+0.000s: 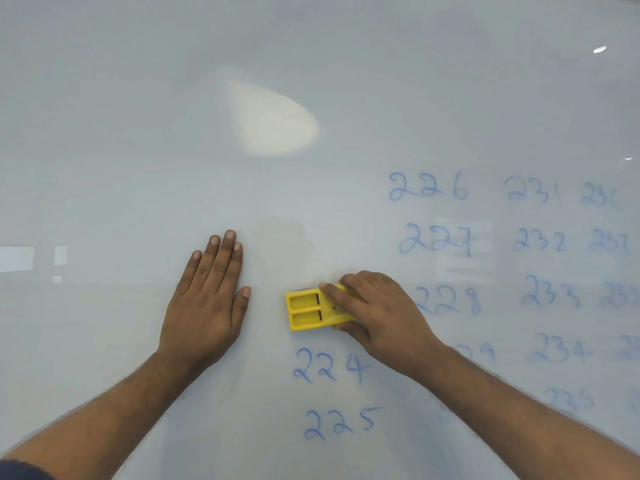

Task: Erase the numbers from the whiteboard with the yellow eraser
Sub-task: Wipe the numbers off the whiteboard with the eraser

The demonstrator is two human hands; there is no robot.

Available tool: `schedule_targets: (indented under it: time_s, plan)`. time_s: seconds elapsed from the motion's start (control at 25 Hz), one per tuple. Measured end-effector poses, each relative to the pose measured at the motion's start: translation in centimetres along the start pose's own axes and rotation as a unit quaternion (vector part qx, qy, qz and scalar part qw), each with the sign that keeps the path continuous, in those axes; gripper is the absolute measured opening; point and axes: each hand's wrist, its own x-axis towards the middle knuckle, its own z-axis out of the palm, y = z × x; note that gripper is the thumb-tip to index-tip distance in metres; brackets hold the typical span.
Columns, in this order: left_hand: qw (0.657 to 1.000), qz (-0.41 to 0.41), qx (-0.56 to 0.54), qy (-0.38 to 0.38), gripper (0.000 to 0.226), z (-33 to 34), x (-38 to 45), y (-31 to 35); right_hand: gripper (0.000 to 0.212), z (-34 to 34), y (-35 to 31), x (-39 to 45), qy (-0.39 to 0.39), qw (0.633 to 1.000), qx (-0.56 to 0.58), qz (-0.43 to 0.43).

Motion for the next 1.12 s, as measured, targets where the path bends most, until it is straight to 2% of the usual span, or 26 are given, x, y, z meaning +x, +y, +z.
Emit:
schedule_targets:
  time_s: [0.16,0.28,0.44,0.6,0.76,0.88,1.12]
  plan:
    - [1.0,-0.013,0.001,-0.01,0.064,0.1,-1.1,0.8,0.052,-0.6,1.6,1.1,0.032,0.997,0.005,0.074]
    - [1.0,-0.021,-0.005,-0.013,0.064,0.2,-2.2,1.5,0.056,0.6,-0.3,2.9,0.058,0.991,0.036,0.117]
    - [1.0,-0.012,-0.009,-0.021,0.064,0.3,-3.3,1.4,0.054,1.7,-3.7,0.6,0.016,0.999,0.036,0.033]
    - [1.0,-0.005,-0.003,-0.02,0.063,0.2,-3.9,1.3,0.048,0.8,-2.2,-2.9,-0.028,1.0,0.01,-0.009]
    - [1.0,-0.015,-0.006,-0.022,0.064,0.3,-4.2,1.5,0.052,-0.5,0.9,-2.5,0.006,0.996,0.0,0.088]
    - [1.0,-0.018,-0.005,-0.025,0.064,0.4,-4.4,1.7,0.056,0.1,0.0,-0.3,0.038,0.989,0.018,0.14]
    - [0.999,-0.012,-0.006,-0.031,0.064,0.2,-4.7,1.5,0.054,1.8,-4.1,-3.6,-0.02,0.999,0.02,0.023]
